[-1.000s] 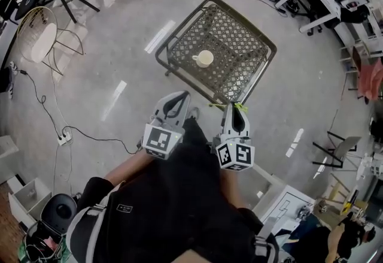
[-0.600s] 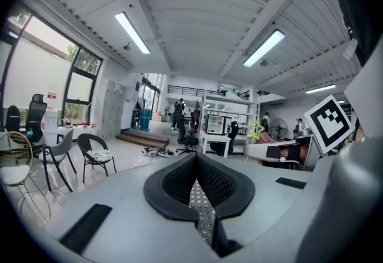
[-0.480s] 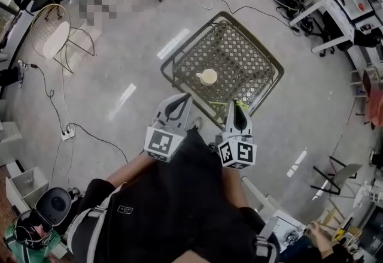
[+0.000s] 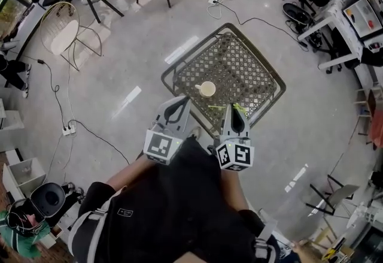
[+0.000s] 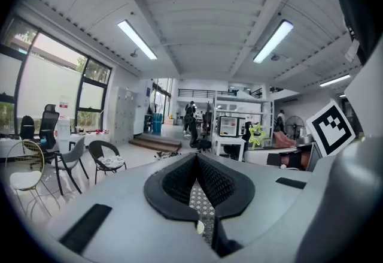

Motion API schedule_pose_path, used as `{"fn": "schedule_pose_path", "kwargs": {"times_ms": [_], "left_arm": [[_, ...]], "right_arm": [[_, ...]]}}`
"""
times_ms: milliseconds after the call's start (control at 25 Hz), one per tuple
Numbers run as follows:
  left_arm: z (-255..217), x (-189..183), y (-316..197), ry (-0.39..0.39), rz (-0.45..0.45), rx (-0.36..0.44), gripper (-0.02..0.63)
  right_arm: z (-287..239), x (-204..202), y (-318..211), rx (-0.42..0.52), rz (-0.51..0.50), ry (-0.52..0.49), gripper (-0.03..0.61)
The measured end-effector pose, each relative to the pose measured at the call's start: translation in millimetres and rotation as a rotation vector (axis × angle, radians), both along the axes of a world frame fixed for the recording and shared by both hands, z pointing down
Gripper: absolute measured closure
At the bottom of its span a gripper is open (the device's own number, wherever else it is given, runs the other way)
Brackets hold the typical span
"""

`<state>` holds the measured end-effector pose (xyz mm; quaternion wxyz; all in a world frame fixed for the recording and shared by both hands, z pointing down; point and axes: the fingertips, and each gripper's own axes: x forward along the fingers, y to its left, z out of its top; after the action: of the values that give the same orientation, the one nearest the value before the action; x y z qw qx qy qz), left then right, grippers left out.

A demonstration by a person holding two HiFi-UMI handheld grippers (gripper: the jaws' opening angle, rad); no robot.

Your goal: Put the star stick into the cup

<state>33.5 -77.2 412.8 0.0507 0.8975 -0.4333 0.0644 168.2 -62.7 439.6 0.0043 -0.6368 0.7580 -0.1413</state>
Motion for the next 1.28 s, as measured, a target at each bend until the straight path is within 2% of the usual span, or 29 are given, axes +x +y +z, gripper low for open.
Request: {"fn": "schedule_pose_path", "kwargs": {"times_ms": [240,360,800,960,1280], "left_arm": [[-6.1,-2.9,-13.8,-0.002,-0.019,0.006,0.597],[-5.7,-2.0,-24.9,-0.001,0.004,0.005,0.597],[-2.8,-7.4,-69.7,0.040,0.090,0.000,0.597],[0.4,-3.6,-82.0,0.032,0.118,0.017,0.597],[6.2,-9.0,-110.8,0.027,0.133,-0.001,0.597]], "right_arm": [[4.0,-5.3,-21.3,0.003,-0.023,0.021,0.560],[15.9,-9.0,-31.9,-0.008,-0.011,0.031,0.560],[77.3,-15.7,-67.7,-0.113,0.084,0.062,0.560],[102.7,-9.8,-81.8,-0.154,0.108,0.077,0.560],[149.7,-5.5,-114.2,-0.243,0.115,0.115,0.560]]}}
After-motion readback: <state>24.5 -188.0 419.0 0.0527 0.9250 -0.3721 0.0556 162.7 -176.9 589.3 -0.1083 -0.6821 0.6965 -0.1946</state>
